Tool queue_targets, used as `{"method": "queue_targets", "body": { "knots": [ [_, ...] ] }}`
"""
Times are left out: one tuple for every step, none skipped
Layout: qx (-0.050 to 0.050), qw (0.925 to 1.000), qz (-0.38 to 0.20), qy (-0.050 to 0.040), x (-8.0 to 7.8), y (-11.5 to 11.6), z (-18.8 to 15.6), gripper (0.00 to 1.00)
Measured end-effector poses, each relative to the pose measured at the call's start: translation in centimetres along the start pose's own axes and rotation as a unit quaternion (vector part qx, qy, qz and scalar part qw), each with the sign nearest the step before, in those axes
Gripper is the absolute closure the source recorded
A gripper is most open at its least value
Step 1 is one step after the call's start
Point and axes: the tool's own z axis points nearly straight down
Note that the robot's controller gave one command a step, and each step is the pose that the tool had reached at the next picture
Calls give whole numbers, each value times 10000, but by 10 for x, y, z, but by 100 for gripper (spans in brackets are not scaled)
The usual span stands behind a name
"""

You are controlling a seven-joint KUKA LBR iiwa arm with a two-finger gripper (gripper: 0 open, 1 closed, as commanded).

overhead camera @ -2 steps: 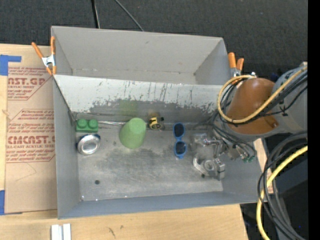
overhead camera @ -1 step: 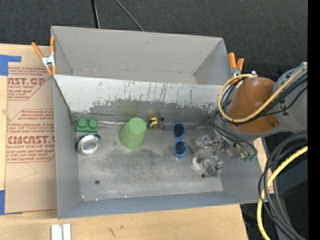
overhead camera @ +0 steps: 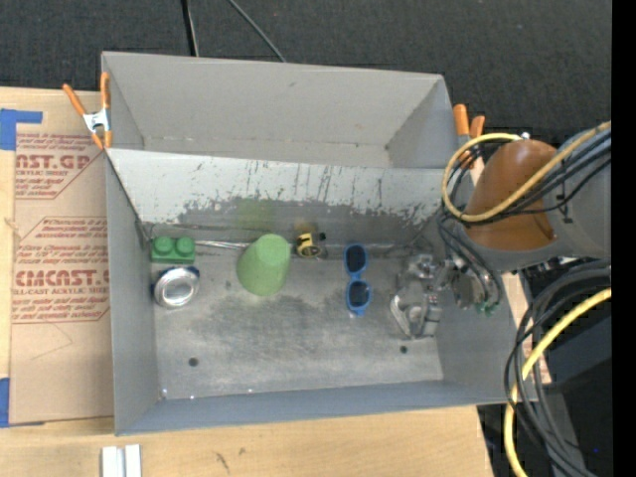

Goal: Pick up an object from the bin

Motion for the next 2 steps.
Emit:
{"method": "queue_targets", "body": {
  "knots": [
    [33,9999,33,-91,-19,-18,-120,100],
    [36,9571,-2897,-51,9,28,-178,100]
  ]
}}
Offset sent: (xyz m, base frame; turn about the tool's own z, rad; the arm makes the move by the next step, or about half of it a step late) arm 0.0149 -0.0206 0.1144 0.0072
